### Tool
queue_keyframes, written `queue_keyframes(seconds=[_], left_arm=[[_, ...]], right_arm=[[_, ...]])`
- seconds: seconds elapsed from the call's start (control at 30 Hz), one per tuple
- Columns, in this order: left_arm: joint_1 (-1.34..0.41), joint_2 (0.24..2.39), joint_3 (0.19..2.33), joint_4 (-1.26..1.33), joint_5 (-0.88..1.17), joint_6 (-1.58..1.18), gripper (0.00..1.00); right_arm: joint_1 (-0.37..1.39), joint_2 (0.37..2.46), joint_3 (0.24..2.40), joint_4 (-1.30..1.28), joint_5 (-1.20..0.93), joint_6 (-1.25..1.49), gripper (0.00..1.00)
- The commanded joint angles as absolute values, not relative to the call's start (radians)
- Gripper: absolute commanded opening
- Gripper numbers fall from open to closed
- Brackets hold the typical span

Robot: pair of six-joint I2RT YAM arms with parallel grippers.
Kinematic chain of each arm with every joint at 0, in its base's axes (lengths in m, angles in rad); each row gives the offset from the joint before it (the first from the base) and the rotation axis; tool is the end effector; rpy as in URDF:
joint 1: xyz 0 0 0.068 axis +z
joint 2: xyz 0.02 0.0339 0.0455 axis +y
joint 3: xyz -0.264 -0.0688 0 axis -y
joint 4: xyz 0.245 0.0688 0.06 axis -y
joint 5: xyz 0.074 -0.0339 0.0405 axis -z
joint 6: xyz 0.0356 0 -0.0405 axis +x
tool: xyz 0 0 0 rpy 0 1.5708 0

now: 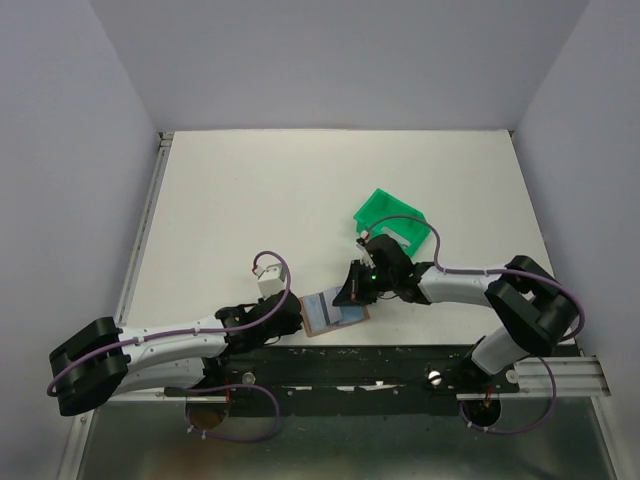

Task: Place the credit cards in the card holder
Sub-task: Insert the credit card into the card holder.

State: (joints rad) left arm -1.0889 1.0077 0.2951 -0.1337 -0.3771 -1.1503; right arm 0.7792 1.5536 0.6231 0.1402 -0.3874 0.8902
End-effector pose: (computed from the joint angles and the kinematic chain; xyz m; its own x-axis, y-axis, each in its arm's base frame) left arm 0.0926 -0.1487 0.1418 -0.7905 -0.3199 -0.5223 -0.0267 0.8699 -0.4925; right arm 0.1935 0.2100 0.1408 -0.9708 0.0526 -0.2341 -0.1355 0.6851 0.7158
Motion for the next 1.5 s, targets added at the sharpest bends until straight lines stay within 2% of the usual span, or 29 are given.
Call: queue_keyframes(seconds=[0.0, 0.57, 1.07, 1.13, 1.27, 1.47], left_arm=[[-1.095, 0.996, 0.276, -0.161, -0.35, -1.15, 0.0], [-1.095, 1.008, 0.278, -0.152, -0.353, -1.147, 0.0], [-1.095, 1.005, 0.273, -0.152, -0.351, -1.15, 0.0], [-1.095, 1.002, 0.272, -0.156, -0.353, -1.152, 0.0], [-1.095, 0.986, 0.267, -0.161, -0.354, -1.152, 0.0], [-1.095, 0.982, 0.264, -0.16, -0.354, -1.152, 0.0]], right_arm=[[0.782, 1.597, 0.614, 0.198, -0.397, 0.913, 0.0], [0.839, 1.695, 0.667, 0.261, -0.512, 0.908, 0.0], [0.848, 1.686, 0.669, 0.261, -0.523, 0.904, 0.0], [0.848, 1.665, 0.667, 0.23, -0.499, 0.894, 0.04], [0.85, 1.594, 0.678, 0.143, -0.447, 0.865, 0.19], [0.848, 1.536, 0.719, 0.019, -0.407, 0.825, 0.28]])
